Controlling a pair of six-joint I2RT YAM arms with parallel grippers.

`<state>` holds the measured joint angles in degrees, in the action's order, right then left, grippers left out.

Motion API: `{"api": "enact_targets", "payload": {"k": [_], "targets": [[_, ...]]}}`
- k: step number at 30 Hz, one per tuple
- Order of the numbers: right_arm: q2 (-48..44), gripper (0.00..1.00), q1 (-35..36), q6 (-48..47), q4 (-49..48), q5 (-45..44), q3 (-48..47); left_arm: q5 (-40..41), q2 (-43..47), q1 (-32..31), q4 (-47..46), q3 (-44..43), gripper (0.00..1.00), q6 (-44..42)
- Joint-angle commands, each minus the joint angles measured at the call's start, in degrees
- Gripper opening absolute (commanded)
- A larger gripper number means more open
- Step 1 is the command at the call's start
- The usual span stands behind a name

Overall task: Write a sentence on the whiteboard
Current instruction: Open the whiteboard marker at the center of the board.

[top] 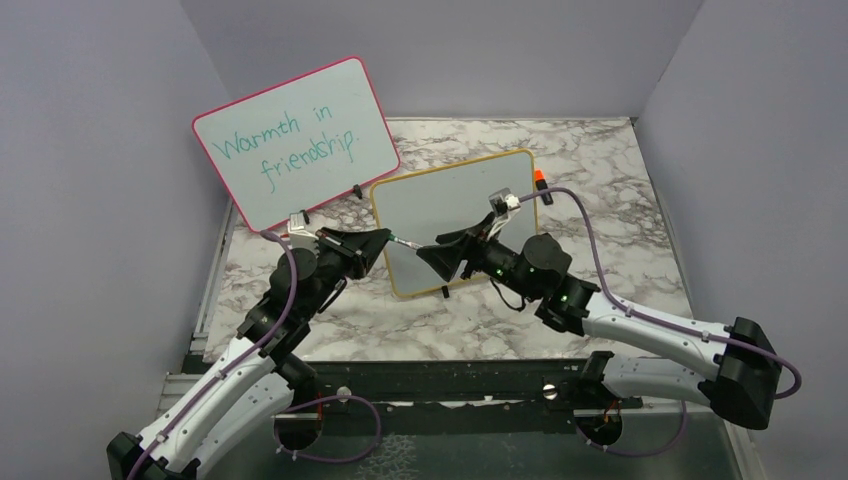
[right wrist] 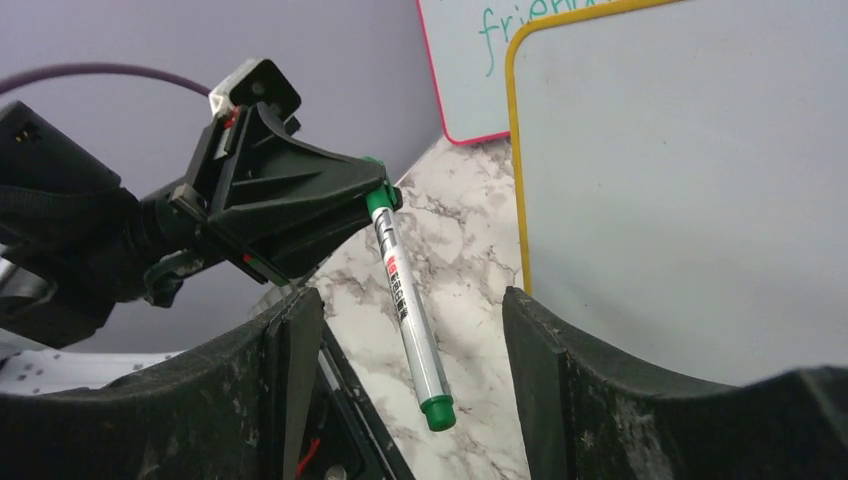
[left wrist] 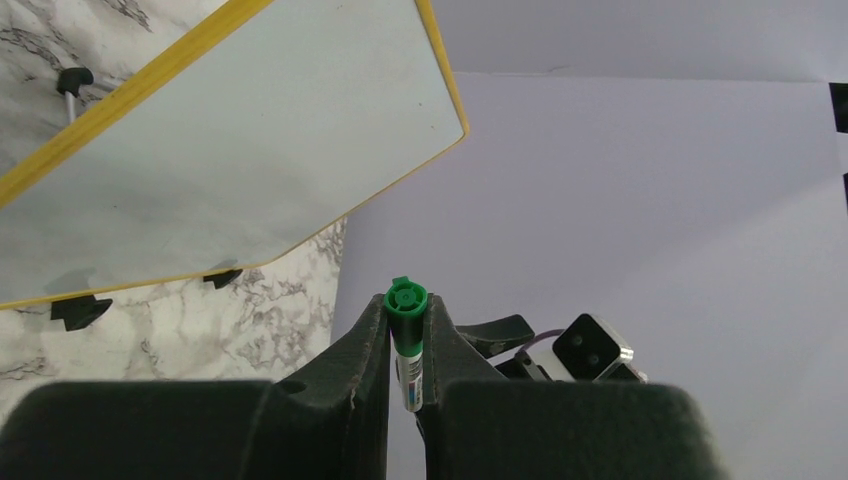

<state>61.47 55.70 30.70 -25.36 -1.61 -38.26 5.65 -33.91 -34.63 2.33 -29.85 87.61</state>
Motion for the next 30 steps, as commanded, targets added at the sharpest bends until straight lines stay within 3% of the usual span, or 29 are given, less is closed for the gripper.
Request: {"api": "enact_targets", "payload": {"k": [1, 14, 21, 30], "targets": [[2.14, 0.69, -0.78, 3.98, -6.51, 2.76, -0.15, -0.12, 0.17, -0.25, -4.38, 1.07, 0.00, 4.58], [5.17, 0.52, -2.50, 6.41, -8.33, 9.64, -1.98, -0.39, 0.04, -0.24, -2.63, 0.31, 0.00, 4.97], [4.86, 0.50, -2.91, 7.64, -10.62, 10.84, -1.21, -0.73, -0.61, -0.26, -2.68, 0.39, 0.00, 5.11], [5.54, 0.40, -3.49, 8.57, -11.13, 12.51, -1.51, -0.30, -0.23, -0.22, -3.23, 1.12, 0.00, 6.24]]}}
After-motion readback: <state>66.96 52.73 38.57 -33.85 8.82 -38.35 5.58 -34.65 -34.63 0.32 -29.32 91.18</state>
